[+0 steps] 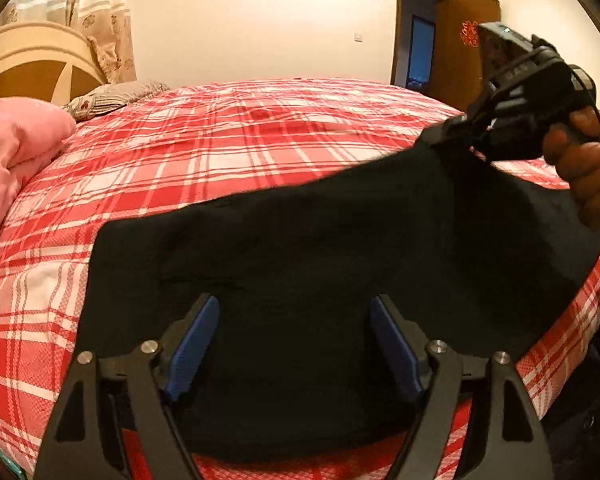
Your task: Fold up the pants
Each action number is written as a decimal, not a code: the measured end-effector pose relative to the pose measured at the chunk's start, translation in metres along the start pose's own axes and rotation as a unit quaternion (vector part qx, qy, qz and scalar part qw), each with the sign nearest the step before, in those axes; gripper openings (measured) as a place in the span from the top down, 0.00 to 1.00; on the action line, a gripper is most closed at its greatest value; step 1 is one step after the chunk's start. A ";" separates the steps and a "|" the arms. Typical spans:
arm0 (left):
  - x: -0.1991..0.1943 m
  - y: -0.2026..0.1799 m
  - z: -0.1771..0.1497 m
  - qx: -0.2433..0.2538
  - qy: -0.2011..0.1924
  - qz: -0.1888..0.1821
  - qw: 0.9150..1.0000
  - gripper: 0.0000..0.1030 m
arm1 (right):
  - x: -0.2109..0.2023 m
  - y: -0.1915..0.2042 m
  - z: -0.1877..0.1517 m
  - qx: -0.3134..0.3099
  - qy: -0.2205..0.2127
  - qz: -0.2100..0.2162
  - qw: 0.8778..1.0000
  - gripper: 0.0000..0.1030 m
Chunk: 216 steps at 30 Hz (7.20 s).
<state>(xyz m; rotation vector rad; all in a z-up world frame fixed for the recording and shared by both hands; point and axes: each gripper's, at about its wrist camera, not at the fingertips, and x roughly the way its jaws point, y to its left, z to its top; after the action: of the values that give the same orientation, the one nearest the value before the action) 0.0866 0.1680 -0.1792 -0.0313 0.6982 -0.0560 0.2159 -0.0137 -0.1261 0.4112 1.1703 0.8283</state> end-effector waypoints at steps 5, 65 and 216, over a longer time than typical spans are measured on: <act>0.000 -0.004 -0.002 0.011 0.009 0.002 1.000 0.16 | 0.032 -0.035 0.005 0.036 0.029 -0.044 0.998 0.96; -0.015 -0.006 0.027 -0.029 0.017 0.082 0.996 0.02 | -0.235 -0.087 -0.130 -0.036 -0.214 -0.165 0.962 0.43; 0.077 -0.356 0.104 0.057 0.173 -0.303 0.935 0.65 | -0.353 -0.199 -0.175 0.015 -0.373 -0.239 0.896 0.53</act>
<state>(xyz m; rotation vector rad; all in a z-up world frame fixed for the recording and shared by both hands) 0.1977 -0.1906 -0.1323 -0.1282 1.0177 -0.7102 0.0722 -0.4303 -0.0984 0.3917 0.5175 0.1719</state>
